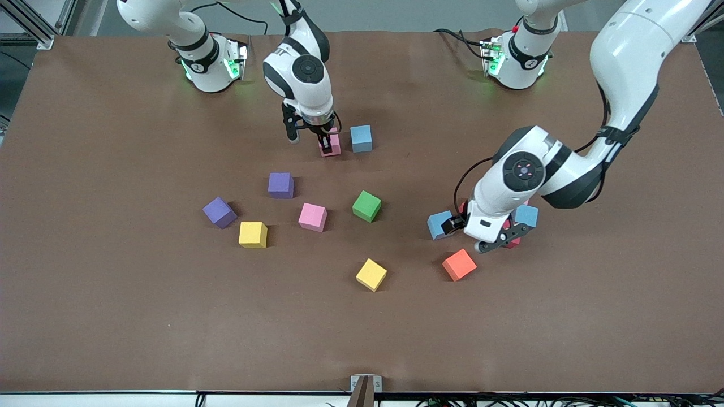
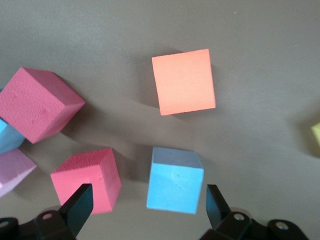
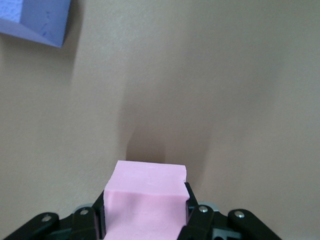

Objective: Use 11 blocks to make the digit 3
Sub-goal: 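Reach the left gripper to the second light blue cube and grasp it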

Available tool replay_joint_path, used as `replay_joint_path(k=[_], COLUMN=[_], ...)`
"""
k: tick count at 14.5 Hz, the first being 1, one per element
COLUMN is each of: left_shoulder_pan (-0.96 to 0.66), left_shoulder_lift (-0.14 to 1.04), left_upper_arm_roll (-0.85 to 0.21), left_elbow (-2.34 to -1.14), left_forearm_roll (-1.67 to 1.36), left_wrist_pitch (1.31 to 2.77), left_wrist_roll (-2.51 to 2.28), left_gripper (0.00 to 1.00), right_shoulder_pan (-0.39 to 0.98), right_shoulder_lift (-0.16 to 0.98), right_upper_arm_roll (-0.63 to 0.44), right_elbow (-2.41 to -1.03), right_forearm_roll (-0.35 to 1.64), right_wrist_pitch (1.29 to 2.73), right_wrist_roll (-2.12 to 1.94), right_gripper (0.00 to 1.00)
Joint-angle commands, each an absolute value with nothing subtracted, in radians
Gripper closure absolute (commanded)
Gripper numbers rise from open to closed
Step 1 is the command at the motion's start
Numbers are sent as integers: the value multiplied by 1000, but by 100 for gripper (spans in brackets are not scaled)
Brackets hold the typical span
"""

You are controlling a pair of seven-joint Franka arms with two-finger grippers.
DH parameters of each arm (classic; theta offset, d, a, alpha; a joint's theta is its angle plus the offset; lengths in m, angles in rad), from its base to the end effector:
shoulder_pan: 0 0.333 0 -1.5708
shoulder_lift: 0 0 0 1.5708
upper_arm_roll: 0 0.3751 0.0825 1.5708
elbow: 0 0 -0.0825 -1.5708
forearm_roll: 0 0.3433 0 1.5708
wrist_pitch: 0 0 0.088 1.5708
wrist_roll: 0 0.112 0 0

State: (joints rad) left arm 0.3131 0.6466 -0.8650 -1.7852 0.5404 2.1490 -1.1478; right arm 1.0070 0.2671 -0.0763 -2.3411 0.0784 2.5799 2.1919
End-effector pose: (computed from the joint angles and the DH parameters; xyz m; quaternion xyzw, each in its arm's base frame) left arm 0.5962 -0.2381 0.3557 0.9816 0.1902 -0.0161 0.0073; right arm 0.3043 0.4080 0.3053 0.7881 -0.6153 -0.0105 0.0133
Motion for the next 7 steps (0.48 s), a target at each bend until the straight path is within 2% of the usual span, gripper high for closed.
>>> replay_joint_path(k=[1, 3, 7], left_shoulder_pan=[252, 238, 175], left_shoulder_lift=[678, 699, 706], left_upper_arm_roll=[-833, -833, -766], left_elbow=[-1752, -1752, -1764], left_forearm_roll=[577, 578, 580], left_wrist_pitch=[2158, 2183, 2227], left_wrist_roll=[-1163, -1164, -1184], left_gripper=[1, 1, 1], right_shoulder_pan=[1026, 1032, 1037], right_shoulder_lift=[294, 299, 336], right_upper_arm_roll=[-81, -81, -81], right_elbow=[-2316, -2315, -2280], right_forearm_roll=[98, 98, 98], right_wrist_pitch=[2577, 2580, 2576], right_wrist_roll=[2214, 2214, 2227], right_gripper=[99, 99, 99])
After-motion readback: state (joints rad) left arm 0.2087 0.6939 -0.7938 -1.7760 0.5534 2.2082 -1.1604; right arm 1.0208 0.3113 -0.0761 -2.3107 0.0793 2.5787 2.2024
